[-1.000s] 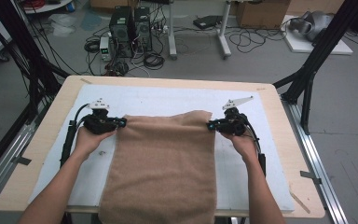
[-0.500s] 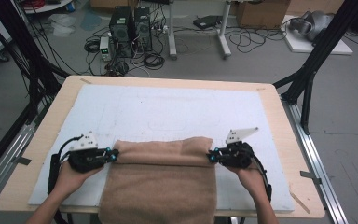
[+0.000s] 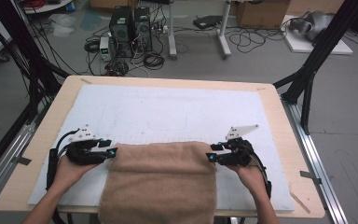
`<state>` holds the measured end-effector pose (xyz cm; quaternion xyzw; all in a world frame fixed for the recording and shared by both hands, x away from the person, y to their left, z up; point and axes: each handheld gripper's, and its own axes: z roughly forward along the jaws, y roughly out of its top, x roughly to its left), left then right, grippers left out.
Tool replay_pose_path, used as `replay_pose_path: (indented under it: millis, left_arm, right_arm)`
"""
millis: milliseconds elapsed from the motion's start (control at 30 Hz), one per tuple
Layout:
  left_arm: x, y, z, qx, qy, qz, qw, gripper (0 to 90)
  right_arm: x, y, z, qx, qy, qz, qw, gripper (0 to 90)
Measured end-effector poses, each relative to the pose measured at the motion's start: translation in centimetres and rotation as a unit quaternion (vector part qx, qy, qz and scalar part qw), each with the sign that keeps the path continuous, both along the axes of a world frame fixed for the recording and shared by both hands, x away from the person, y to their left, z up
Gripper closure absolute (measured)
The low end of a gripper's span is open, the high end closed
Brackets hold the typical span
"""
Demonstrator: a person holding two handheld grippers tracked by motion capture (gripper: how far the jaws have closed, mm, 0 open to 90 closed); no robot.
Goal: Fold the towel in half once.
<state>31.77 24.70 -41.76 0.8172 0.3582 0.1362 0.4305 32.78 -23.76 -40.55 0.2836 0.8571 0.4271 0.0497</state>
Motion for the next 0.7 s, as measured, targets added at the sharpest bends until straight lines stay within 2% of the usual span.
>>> replay_pose_path:
  millis: [67, 167, 233, 300, 333, 400, 600, 700]
  left_arm:
    - [0.9, -0.4, -0.7, 0.000, 0.021, 0.005, 0.9998, 53.2]
    - [1.5, -1.1, -1.5, 0.014, 0.036, -0.001, 0.9993, 52.6]
    - [1.5, -1.6, -1.9, 0.028, 0.042, -0.017, 0.9986, 55.7]
    - [1.4, -1.9, -2.0, 0.029, 0.035, -0.027, 0.9986, 66.2]
    - [1.3, -1.9, -2.0, 0.031, 0.030, -0.033, 0.9985, 70.3]
    - [1.1, -1.7, -1.8, 0.029, 0.028, -0.036, 0.9985, 77.0]
    - [0.5, -1.1, -0.9, 0.007, 0.005, -0.034, 0.9994, 79.9]
    - [0.2, -0.6, -0.5, -0.009, 0.001, -0.031, 0.9995, 79.5]
  right_arm:
    - [1.2, 0.7, -0.3, -0.003, 0.011, 0.000, 0.9999, 51.7]
    - [2.4, 1.6, -1.3, -0.016, 0.031, 0.002, 0.9994, 49.5]
    - [2.7, 2.1, -2.1, -0.025, 0.040, 0.008, 0.9989, 50.6]
    - [2.9, 2.4, -2.7, -0.037, 0.060, 0.023, 0.9973, 61.6]
    - [2.8, 2.6, -2.8, -0.045, 0.058, 0.027, 0.9969, 67.1]
    - [2.6, 2.6, -2.5, -0.045, 0.045, 0.034, 0.9974, 77.8]
    - [1.9, 2.1, -1.0, -0.026, 0.019, 0.041, 0.9986, 82.8]
    - [1.3, 1.8, -0.4, -0.019, 0.012, 0.040, 0.9989, 83.1]
